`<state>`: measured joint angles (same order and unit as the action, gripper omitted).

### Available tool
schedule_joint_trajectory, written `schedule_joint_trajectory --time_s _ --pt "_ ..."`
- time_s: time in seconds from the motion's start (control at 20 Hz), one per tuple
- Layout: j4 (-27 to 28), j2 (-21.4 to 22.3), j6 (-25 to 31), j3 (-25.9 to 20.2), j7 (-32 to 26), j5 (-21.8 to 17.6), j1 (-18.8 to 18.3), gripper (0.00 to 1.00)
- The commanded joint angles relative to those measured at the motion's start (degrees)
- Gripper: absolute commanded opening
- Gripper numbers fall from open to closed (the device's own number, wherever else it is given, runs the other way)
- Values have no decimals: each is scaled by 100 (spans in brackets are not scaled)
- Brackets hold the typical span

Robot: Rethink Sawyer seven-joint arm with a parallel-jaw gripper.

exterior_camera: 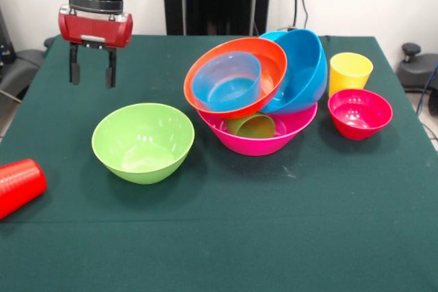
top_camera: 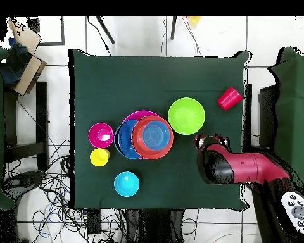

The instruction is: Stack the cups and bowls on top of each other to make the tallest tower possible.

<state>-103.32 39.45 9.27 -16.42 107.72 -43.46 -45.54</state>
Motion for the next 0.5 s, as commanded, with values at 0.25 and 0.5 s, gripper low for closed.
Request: schedule_joint_trajectory --time_s 0.25,0.5 --pt "291 -226 755 -527 -281 123 281 100" --pt "519 -94 1205 -664 -426 397 372 100"
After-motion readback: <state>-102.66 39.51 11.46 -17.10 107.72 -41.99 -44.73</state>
